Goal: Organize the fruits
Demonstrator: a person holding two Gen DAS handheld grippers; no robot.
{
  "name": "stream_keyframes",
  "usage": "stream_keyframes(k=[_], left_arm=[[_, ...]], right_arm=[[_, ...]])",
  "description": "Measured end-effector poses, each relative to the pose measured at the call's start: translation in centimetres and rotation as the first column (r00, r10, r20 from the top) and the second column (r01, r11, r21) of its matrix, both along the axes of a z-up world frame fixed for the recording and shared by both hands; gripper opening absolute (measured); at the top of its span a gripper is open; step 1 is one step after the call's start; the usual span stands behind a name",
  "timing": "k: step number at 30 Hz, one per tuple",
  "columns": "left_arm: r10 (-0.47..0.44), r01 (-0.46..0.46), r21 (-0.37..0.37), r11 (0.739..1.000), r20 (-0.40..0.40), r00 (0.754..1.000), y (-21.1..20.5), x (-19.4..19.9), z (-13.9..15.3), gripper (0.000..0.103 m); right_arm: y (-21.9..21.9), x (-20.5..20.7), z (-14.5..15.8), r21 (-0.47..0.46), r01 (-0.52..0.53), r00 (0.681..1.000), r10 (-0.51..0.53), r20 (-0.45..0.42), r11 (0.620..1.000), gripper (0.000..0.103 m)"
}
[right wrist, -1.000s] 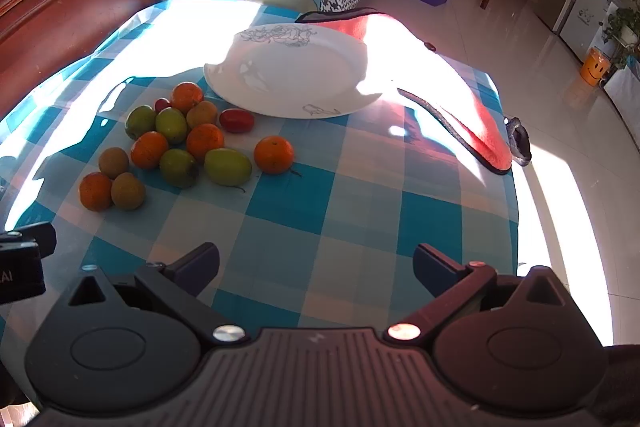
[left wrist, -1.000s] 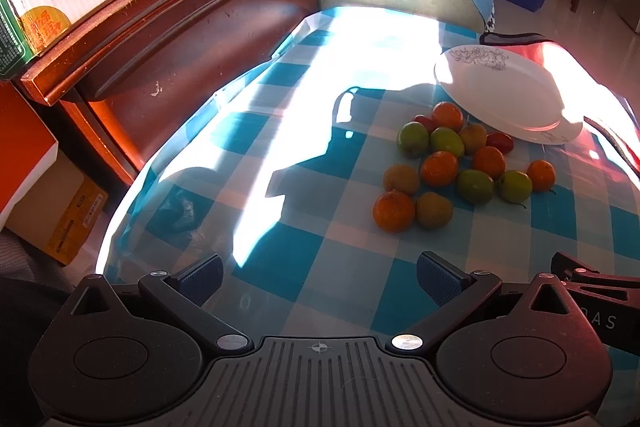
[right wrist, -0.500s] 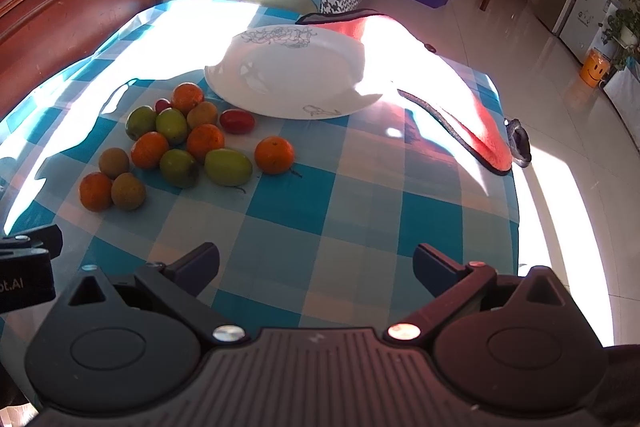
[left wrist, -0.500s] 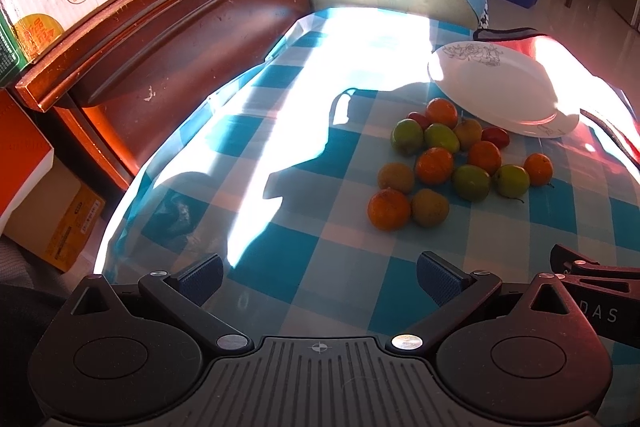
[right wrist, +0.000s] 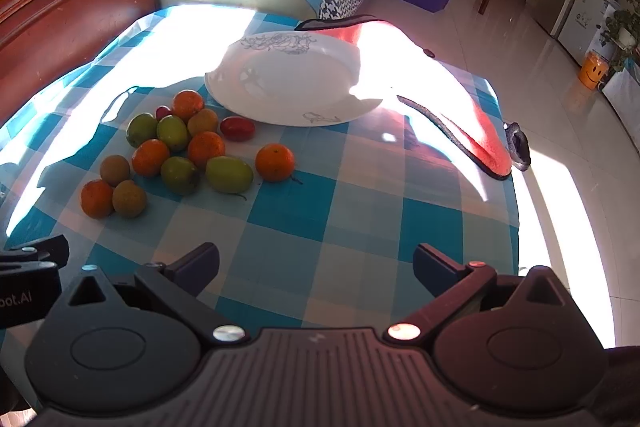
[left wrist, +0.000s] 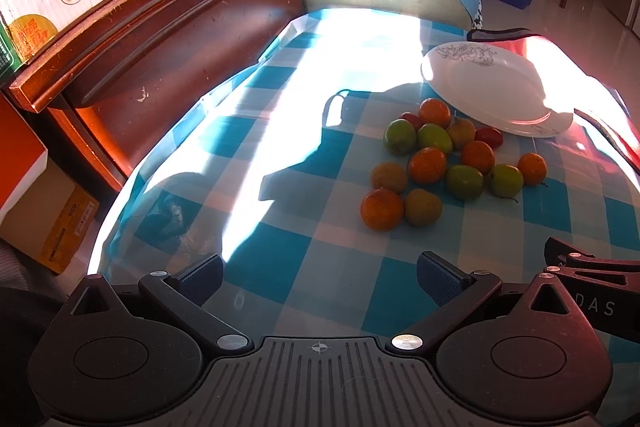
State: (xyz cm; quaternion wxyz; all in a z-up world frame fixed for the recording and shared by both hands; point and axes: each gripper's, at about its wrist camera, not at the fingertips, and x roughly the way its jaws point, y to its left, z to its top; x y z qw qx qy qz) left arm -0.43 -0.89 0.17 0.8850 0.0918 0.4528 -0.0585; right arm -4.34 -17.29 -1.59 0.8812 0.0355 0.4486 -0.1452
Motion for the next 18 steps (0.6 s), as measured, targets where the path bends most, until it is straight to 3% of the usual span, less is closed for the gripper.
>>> stream_keyframes(k=[6,11,16,18], left_arm=[[-0.034,0.034,-0.020,0.999,0.000,0.999,0.9,0.3,0.0,0.103],[-0.068,0.068,-0.039,0.997,0.007,0.998,2.5,0.9,0.4,0.103],[-0.079,0.080,-0.076,0.994,0.019,0.997,4.1,1.7,0.8,0.103],[-0.092,0.094,-0.072,0.993,0.029,0.995,4.1,2.1,0.8,0.103]], right_arm=[[-0.5,-0.4,0.1,0.024,-0.006,1.000,0.006,0.008,1.000,0.102],[-1.4,-1.3,0.9,0.116,-0.059,0.994,0.047,0.100,0.991,0.102],[-1.8,-1.2,1.5,0.074,-0.092,0.995,0.088,0.053,0.993,0.102],[-2.4,-1.4,1.8,0.102,-0.095,0.994,0.090,0.057,0.990,0.102]])
